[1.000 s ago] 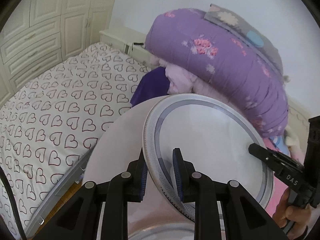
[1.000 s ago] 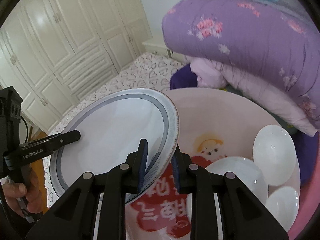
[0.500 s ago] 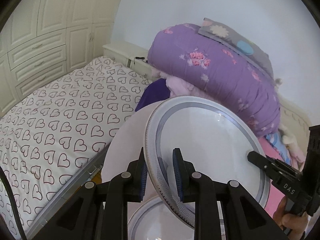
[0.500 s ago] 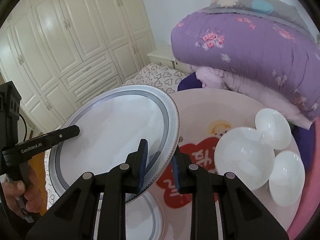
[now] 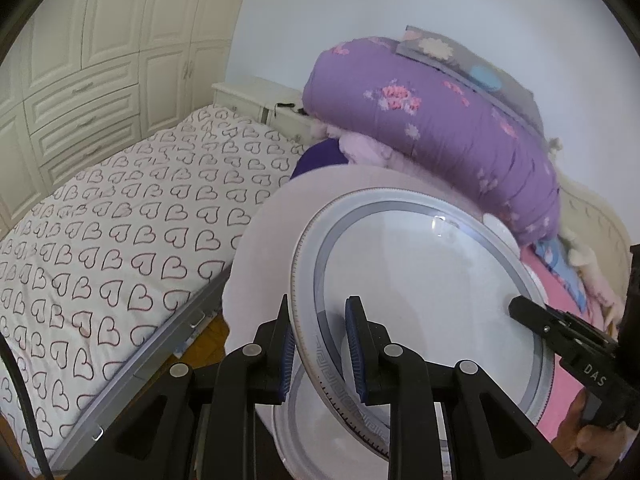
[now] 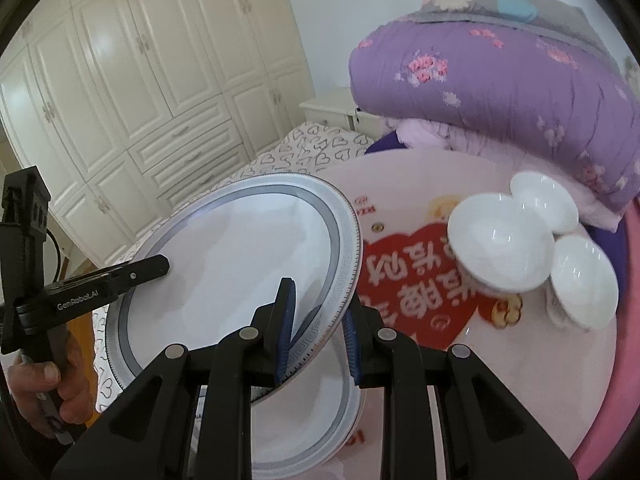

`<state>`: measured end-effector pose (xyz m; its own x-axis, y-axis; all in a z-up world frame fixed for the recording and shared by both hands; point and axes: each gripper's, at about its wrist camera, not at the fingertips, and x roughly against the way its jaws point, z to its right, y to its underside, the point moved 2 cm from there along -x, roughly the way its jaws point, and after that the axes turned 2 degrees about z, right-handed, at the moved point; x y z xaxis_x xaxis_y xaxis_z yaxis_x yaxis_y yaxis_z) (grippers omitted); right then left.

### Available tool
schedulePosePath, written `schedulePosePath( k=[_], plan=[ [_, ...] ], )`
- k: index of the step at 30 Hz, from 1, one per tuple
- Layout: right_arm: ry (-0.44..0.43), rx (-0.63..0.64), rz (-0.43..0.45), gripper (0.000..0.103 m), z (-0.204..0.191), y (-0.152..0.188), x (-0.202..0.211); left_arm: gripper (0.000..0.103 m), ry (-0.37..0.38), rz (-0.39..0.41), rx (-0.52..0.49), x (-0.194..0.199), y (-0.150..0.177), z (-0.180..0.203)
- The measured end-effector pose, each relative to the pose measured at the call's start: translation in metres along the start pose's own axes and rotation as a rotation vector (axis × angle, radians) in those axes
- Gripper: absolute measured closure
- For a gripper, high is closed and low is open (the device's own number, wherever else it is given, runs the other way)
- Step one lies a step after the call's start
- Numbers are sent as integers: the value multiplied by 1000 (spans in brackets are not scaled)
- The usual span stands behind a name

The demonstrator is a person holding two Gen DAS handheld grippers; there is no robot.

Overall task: Organize plates and bowls
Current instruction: 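Lower the held plate onto the plate stack with both tools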

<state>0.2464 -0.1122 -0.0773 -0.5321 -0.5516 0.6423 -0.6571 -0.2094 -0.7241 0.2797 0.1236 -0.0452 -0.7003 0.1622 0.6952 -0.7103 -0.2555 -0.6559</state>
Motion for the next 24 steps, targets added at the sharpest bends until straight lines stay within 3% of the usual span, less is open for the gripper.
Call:
schedulePosePath(
  k=[14, 24],
  plan=[
    [7, -38, -61, 80, 0, 56, -9, 83, -25, -73, -5, -14, 35, 1],
    [35, -40, -97, 80, 7, 71, -14, 82, -30, -111, -35, -40, 40, 11]
  ],
)
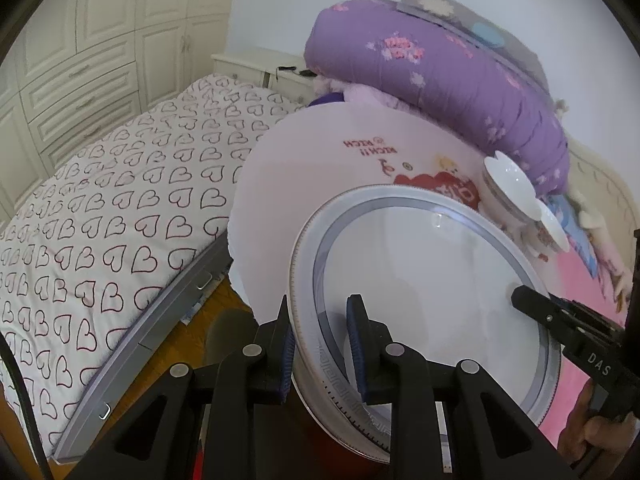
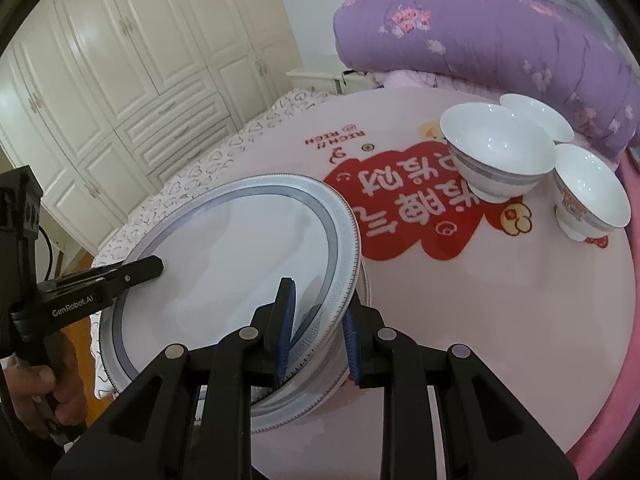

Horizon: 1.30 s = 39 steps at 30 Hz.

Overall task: Organize plates and bowls
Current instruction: 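Lower the held plate onto the plate stack with both tools, then open both tools to release the plate on the stack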

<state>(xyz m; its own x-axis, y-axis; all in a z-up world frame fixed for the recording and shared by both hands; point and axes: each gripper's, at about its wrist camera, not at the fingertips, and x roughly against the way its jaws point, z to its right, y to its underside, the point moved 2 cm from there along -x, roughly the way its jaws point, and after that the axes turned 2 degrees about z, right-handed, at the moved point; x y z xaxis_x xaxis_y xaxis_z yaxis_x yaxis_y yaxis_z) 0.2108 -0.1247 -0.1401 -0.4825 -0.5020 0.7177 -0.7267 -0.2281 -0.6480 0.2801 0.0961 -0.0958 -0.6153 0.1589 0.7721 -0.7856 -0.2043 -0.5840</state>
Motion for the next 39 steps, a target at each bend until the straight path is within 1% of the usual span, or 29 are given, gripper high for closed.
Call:
schedulePosePath(
  k=[6, 13, 19, 27, 30, 31, 33, 34, 35, 36, 37, 39],
  plan=[
    [2, -3, -20, 80, 3, 5, -4, 81, -9, -16, -14, -11, 4, 1],
    [13, -9, -42, 79, 8, 11, -8, 81, -24, -13, -53, -19, 9, 9],
    [37, 14, -55, 77, 8, 15, -10, 79, -39, -11, -94, -23, 16, 16],
    [30, 10, -76, 74, 8, 20, -14, 78, -45, -24, -110, -23, 18, 19],
    [32, 9, -79, 73, 7, 20, -15, 77, -47, -27, -115, -21, 18, 19],
    [32, 7, -79, 73, 8, 20, -15, 76, -46, -29, -115, -21, 18, 19],
    [30, 1, -79, 73, 8, 20, -15, 67, -31, -31, -113, -19, 18, 18],
    [29, -2, -78, 73, 9, 20, -15, 54, -28, -27, -113, -17, 18, 17],
    [27, -3, -75, 72, 9, 20, -15, 32, -45, -13, -117, -15, 17, 18],
    [24, -3, -69, 71, 8, 20, -14, 22, -63, 6, -119, -11, 16, 18],
    [23, -3, -63, 66, 8, 18, -13, 12, -73, 39, -119, -5, 16, 17],
    [16, -3, -45, 66, 6, 15, -10, 11, -62, 66, -117, 1, 15, 17]
  ],
)
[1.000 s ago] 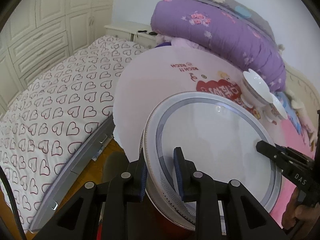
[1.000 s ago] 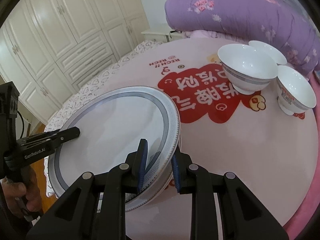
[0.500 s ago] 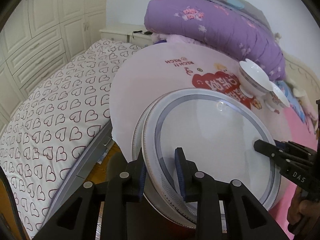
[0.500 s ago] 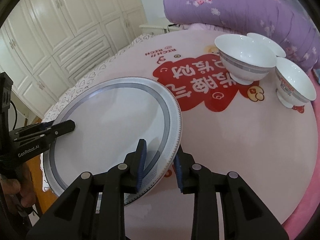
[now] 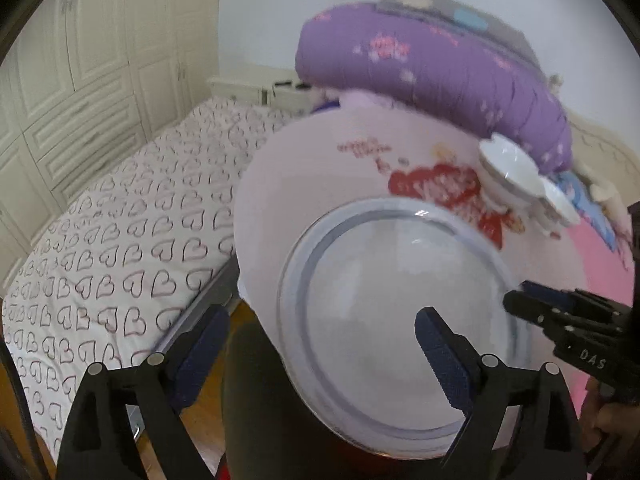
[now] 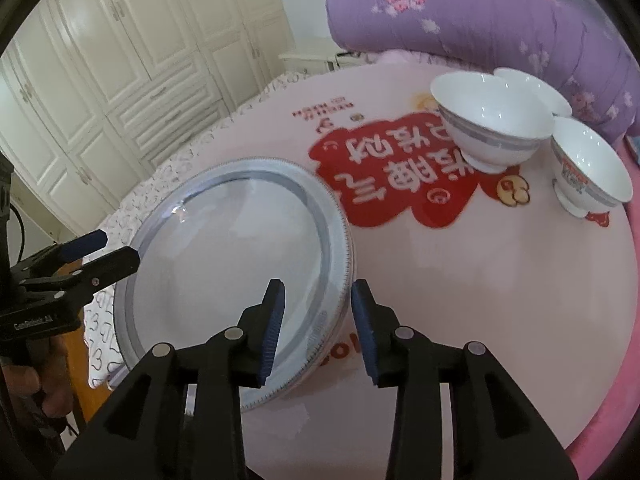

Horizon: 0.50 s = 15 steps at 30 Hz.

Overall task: Organize plates and bowls
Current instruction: 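Open both tools to release the plate on the stack, then move both tools toward a white porcelain bowl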

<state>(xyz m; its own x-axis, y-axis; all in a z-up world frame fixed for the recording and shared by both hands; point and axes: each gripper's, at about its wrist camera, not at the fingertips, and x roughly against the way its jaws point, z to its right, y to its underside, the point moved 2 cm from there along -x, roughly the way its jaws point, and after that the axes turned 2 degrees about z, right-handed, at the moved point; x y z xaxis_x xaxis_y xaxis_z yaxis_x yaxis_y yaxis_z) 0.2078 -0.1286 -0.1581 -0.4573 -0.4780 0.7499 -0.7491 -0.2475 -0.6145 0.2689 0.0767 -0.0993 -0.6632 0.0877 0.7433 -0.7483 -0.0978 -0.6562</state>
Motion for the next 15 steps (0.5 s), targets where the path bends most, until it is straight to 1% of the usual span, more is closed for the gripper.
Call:
schedulePosePath(
  k=[5, 6, 7, 8, 9, 10, 15],
  plan=[
    [-7, -1, 19, 63, -5, -7, 2, 11, 8, -6, 26, 0, 1, -5],
    [-10, -4, 20, 53, -6, -7, 2, 11, 13, -12, 35, 0, 2, -6],
    [-12, -9, 24, 31, -6, -7, 2, 10, 18, -14, 43, 0, 3, -8],
    [-14, -14, 33, 20, -5, -7, 3, 7, 22, -18, 48, 0, 2, -10],
    [-18, -21, 46, 6, -5, -8, 4, 5, 23, -20, 52, -1, 2, -11],
    [-20, -27, 57, 0, -4, -8, 6, 1, 24, -22, 59, -1, 1, -13],
    [7, -52, 68, 0, 1, -10, 7, 1, 20, -38, 95, -3, -4, -19]
  ],
)
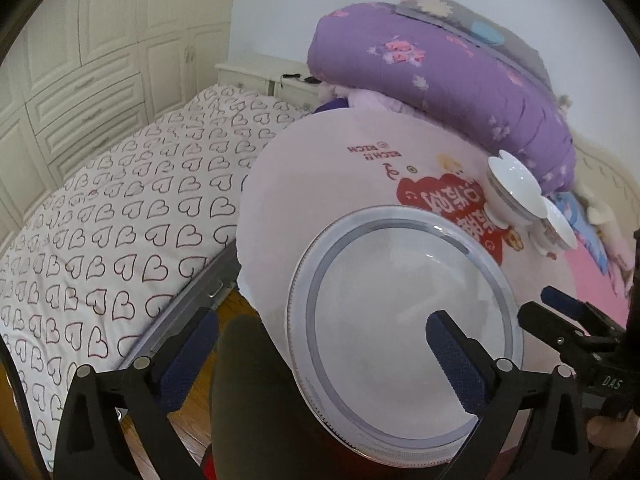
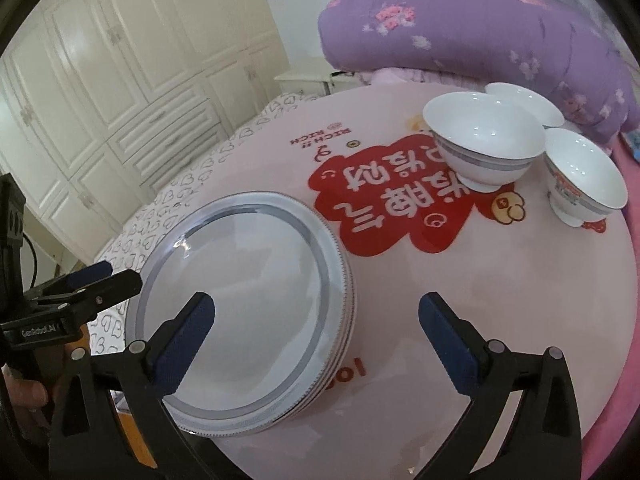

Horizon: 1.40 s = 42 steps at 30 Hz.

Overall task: Organize plates and bowls
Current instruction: 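Move both tools toward a white porcelain bowl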

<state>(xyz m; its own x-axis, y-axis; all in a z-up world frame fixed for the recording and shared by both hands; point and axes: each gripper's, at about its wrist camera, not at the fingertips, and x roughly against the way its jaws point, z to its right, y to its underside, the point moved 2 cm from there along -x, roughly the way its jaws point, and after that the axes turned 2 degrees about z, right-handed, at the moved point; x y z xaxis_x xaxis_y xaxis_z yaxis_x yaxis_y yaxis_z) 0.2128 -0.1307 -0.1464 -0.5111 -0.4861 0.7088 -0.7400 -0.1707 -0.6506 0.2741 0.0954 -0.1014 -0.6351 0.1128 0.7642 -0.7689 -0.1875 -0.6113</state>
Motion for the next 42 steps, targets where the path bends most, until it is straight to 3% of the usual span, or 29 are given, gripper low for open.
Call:
schedulePosePath(
  k=[11, 23, 37, 42],
  plan=[
    [6, -43, 39, 0, 9, -8, 10, 1, 5, 48, -9, 10, -14, 19],
    [41, -78, 117, 0, 33, -27, 39, 1, 86, 100, -67, 21, -32, 53],
    [122, -231, 171, 0, 119, -38, 68, 1, 163, 11, -110, -26, -77, 101],
    [148, -210, 182, 0, 138, -59, 75, 1, 169, -9, -136, -52, -95, 126]
  ],
)
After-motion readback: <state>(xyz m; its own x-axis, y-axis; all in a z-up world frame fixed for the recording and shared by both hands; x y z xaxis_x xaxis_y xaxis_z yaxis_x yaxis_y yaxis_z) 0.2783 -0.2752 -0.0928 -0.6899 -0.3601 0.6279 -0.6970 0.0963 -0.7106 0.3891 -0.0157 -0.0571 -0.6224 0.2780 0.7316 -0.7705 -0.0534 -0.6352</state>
